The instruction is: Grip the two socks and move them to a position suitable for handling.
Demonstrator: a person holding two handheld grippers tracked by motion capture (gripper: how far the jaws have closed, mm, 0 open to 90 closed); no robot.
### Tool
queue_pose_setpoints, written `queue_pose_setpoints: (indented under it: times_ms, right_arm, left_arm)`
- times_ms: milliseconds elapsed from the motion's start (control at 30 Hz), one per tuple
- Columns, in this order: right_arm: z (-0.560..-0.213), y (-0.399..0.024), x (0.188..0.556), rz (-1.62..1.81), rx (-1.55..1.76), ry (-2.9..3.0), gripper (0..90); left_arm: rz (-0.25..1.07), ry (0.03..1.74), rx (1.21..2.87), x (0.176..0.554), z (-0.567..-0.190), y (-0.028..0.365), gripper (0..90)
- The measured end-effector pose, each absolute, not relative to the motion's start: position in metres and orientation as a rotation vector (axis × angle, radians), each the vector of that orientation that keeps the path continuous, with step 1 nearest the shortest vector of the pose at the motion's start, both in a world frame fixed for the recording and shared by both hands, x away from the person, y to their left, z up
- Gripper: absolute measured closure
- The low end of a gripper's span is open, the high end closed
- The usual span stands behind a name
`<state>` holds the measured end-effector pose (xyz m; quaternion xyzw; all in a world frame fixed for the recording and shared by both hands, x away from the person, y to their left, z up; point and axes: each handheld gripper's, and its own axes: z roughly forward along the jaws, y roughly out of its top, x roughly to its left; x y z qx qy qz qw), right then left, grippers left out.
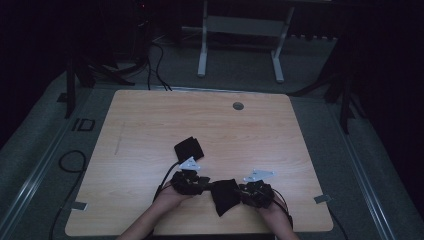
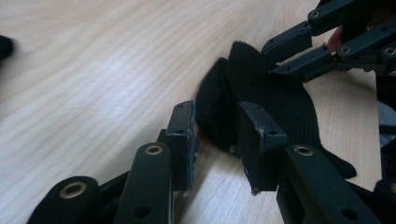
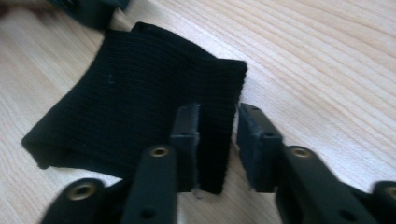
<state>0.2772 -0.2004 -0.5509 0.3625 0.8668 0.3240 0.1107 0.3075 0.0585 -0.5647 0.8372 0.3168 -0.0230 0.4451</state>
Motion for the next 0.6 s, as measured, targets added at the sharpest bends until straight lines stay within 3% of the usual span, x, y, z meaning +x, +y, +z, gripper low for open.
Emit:
queue_pose_setpoints:
  times_ms: [400,600]
  right_arm:
    - [-0.5524,-0.197,0.2749,0.943,1.017,2.548,81.6]
    - [-0.5517,-0.1954,0.2726,0.921,0.982,2.544,85.9]
  left_arm:
    - [-0.029,0.812,2.114,0.3125,-0.566,0.0461,89.6]
    - [0.061,0.847,2.12,0.3128,-0.5641,0.0496,90.0]
